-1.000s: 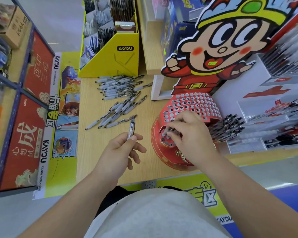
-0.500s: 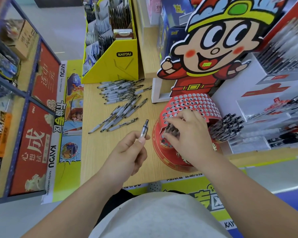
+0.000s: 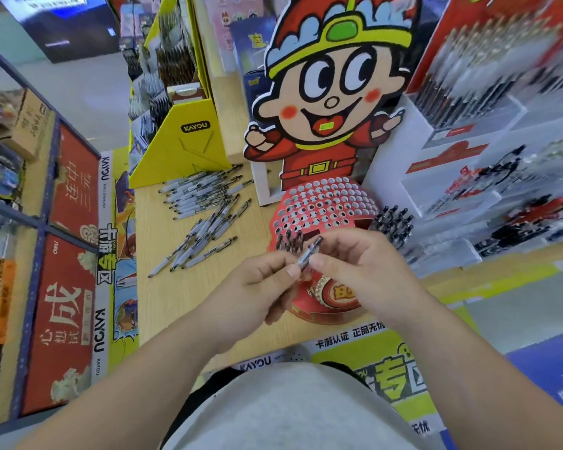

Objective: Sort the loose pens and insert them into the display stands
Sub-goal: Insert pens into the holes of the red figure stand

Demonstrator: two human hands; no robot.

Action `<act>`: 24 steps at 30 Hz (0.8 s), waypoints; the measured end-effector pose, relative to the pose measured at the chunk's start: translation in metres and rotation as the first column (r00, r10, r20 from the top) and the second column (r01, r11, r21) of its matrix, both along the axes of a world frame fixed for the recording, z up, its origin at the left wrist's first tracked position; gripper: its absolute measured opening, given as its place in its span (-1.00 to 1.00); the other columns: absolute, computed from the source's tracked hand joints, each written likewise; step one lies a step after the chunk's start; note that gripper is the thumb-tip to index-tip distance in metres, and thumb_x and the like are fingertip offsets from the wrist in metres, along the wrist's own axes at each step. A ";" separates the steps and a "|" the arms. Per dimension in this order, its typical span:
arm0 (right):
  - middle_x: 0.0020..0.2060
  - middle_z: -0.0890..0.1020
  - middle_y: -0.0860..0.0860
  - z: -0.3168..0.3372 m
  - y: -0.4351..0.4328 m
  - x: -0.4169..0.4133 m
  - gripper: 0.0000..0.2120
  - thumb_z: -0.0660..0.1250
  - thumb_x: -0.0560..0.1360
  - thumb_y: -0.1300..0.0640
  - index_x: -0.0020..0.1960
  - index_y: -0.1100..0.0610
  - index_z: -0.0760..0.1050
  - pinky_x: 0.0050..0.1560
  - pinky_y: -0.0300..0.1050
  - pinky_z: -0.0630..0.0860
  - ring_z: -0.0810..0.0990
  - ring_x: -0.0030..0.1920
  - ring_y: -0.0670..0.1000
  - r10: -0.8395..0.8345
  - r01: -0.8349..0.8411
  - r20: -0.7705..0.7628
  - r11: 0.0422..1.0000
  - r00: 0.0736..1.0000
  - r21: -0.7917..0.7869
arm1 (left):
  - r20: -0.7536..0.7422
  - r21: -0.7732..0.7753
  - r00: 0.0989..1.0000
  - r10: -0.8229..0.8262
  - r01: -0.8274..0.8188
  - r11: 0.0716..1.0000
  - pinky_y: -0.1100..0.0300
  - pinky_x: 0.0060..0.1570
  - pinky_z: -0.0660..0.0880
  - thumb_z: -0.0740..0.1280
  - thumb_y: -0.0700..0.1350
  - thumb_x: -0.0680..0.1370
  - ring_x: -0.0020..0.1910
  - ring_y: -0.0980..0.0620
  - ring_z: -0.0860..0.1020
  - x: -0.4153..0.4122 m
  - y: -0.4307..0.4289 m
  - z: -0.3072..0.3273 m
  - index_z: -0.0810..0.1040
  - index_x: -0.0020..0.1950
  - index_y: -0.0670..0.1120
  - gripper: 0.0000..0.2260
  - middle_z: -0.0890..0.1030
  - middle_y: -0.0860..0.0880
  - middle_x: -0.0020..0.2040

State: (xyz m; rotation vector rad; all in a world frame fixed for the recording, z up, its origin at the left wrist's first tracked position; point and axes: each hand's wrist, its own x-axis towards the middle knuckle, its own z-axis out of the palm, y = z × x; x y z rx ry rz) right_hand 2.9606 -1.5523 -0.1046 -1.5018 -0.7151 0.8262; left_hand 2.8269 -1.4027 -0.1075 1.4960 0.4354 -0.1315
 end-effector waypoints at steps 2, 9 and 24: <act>-0.26 0.71 0.06 0.002 -0.006 0.002 -0.95 0.41 0.51 0.35 -0.05 0.26 0.63 -0.11 -0.18 0.57 0.66 -0.21 -0.02 -0.060 0.060 -0.009 0.998 0.998 0.007 | -0.012 0.045 1.000 0.021 -0.021 0.999 0.21 -0.32 0.41 0.25 -0.08 0.67 -0.31 -0.03 0.46 0.007 -0.001 -0.002 0.60 -0.02 -0.16 -0.79 0.54 -0.10 -0.27; -0.25 0.66 -0.06 -0.012 -0.020 0.024 -0.91 0.47 0.48 0.17 -0.12 -0.01 0.63 -0.13 0.00 0.61 0.63 -0.19 0.00 -0.239 0.281 0.277 0.952 0.931 -0.123 | -0.098 0.401 0.926 0.365 -0.299 0.866 0.09 -0.22 0.47 0.38 0.02 0.60 -0.28 0.08 0.48 0.013 0.015 -0.039 0.57 -0.06 0.03 -0.90 0.57 0.12 -0.19; -0.16 0.55 -0.24 -0.052 0.001 0.026 -0.84 0.47 0.50 0.04 0.06 0.04 0.65 -0.07 -0.26 0.44 0.50 -0.12 -0.20 0.072 0.213 0.692 0.924 0.718 -0.318 | -0.203 0.504 0.938 0.280 -0.145 0.851 0.17 -0.11 0.58 0.46 -0.04 0.56 -0.10 0.19 0.64 0.021 0.009 -0.110 0.47 0.40 0.00 -0.57 0.60 0.07 0.19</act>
